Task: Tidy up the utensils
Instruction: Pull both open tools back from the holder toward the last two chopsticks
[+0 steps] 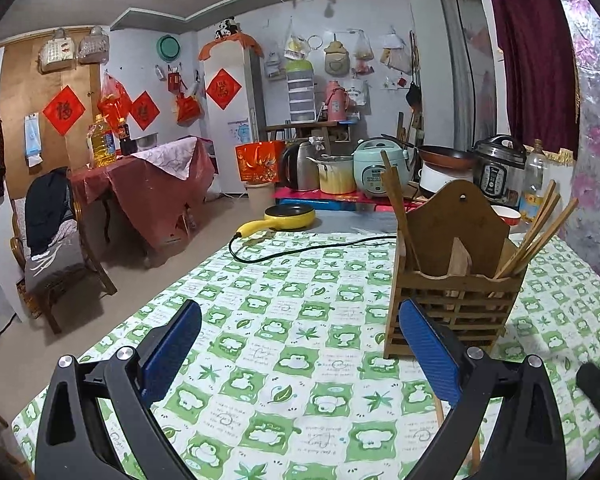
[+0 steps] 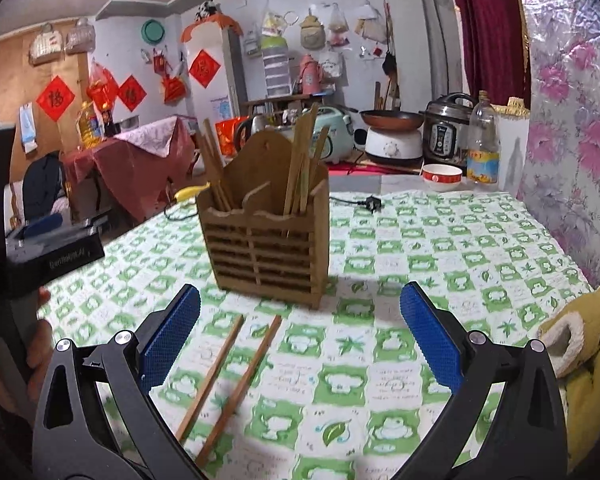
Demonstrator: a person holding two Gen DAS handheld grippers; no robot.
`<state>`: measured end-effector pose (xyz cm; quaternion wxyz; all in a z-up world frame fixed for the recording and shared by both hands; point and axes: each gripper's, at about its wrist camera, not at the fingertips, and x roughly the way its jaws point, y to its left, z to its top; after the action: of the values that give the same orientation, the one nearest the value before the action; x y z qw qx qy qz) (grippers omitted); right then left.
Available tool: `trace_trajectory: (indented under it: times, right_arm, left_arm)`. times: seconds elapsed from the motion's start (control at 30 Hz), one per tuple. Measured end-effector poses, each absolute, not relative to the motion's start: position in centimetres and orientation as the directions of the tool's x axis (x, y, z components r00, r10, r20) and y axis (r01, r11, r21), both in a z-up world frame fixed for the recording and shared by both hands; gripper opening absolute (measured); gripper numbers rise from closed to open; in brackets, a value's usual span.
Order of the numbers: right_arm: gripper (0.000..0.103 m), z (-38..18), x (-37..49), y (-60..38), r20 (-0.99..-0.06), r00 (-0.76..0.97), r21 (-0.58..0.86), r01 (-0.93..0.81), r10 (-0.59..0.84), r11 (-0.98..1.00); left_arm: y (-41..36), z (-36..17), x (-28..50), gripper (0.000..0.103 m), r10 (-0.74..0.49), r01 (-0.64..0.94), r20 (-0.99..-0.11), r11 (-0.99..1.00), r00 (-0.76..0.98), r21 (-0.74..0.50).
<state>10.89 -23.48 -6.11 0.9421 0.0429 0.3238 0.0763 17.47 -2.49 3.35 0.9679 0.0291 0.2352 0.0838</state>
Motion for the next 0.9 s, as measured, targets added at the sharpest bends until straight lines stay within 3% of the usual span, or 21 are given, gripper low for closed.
trace_trajectory:
  times: [0.27, 0.9]
  right_arm:
    - [0.097, -7.8, 8.6, -21.9, -0.645, 0.747, 0.05, -0.174, 0.165, 0.983]
    - [0.097, -9.0, 8.9, -21.0, -0.697, 0.697, 0.031, -0.202, 0.166, 0.979]
  left_arm:
    - [-2.6, 3.5, 16.1, 0.097, 0.19, -0.158, -0.41, 0.981, 0.892, 0.111]
    - [-3.5, 3.3, 15.4, 0.097, 0.212, -0.164, -0.373, 0.974, 0.903, 0.155]
